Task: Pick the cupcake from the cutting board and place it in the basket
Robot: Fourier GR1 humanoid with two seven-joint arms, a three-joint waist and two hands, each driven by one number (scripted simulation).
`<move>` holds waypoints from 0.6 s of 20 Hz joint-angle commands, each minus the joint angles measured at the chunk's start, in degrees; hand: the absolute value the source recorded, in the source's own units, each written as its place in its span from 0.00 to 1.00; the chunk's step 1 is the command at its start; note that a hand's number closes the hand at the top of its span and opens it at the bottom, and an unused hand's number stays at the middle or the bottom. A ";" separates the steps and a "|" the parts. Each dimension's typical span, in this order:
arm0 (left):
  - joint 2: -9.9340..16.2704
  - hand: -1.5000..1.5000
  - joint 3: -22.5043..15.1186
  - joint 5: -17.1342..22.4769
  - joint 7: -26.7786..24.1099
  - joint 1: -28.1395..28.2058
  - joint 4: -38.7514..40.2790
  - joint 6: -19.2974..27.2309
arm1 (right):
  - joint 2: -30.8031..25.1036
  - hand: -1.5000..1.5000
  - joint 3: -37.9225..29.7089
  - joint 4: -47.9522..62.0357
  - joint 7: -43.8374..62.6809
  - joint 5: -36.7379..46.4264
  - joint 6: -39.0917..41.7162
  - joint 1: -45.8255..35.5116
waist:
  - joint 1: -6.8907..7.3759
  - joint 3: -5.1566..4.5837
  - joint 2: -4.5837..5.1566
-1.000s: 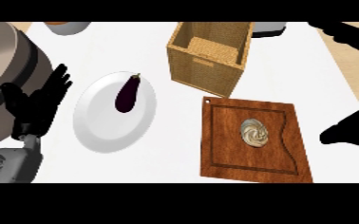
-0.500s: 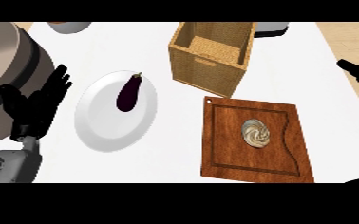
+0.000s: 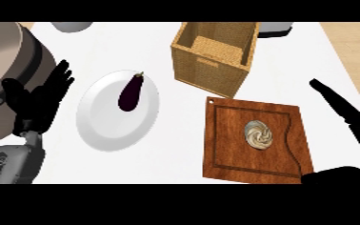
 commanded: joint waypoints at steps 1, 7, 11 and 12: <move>-1.02 0.50 -0.41 -1.38 2.93 -0.05 -3.07 1.48 | 5.63 0.00 5.19 5.60 -9.99 10.51 -7.58 3.85 | 0.16 0.01 -0.03; -1.60 0.50 2.20 -1.86 0.30 -4.58 4.31 -2.07 | 11.71 0.00 7.66 15.31 -12.58 13.34 -12.95 -0.97 | -0.10 -0.05 0.03; -1.28 0.50 2.69 -2.32 -0.35 -1.84 2.78 -3.41 | 11.54 0.00 7.85 25.58 -12.55 15.84 -11.97 -6.08 | 0.20 -0.05 0.06; -2.57 0.50 1.58 -3.55 1.64 0.18 -2.33 -0.39 | 11.77 0.00 7.52 28.51 -12.91 16.37 -12.45 -7.22 | 0.44 -0.04 0.01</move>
